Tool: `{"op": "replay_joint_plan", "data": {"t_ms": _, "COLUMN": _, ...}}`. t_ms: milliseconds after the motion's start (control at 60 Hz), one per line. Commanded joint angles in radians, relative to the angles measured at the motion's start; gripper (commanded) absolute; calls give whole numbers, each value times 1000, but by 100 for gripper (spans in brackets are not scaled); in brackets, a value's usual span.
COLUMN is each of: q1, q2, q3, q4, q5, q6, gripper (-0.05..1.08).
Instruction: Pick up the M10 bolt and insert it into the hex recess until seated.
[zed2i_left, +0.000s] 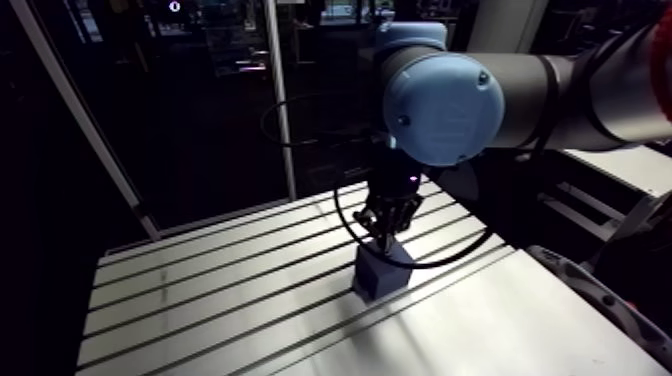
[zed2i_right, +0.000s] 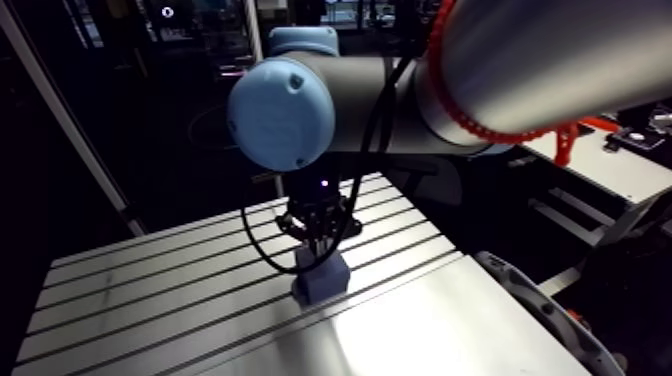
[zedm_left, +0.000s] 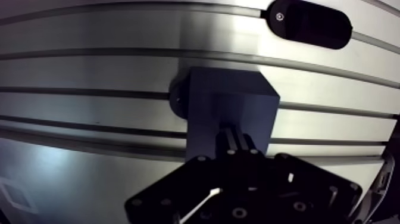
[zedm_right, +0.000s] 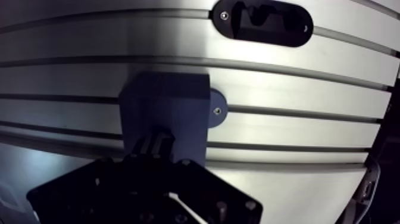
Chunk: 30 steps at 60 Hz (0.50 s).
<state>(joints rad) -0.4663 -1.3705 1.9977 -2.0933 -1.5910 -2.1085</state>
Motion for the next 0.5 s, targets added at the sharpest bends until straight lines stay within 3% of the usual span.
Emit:
{"op": "replay_joint_plan", "data": {"t_ms": 17, "q1": 0, "q2": 0, "q3": 0, "q4": -1, "q5": 0, "q6": 0, "gripper": 108}}
{"op": "replay_joint_plan", "data": {"t_ms": 500, "q1": 0, "q2": 3, "q3": 3, "q4": -1, "q5": 0, "q6": -2, "gripper": 108}}
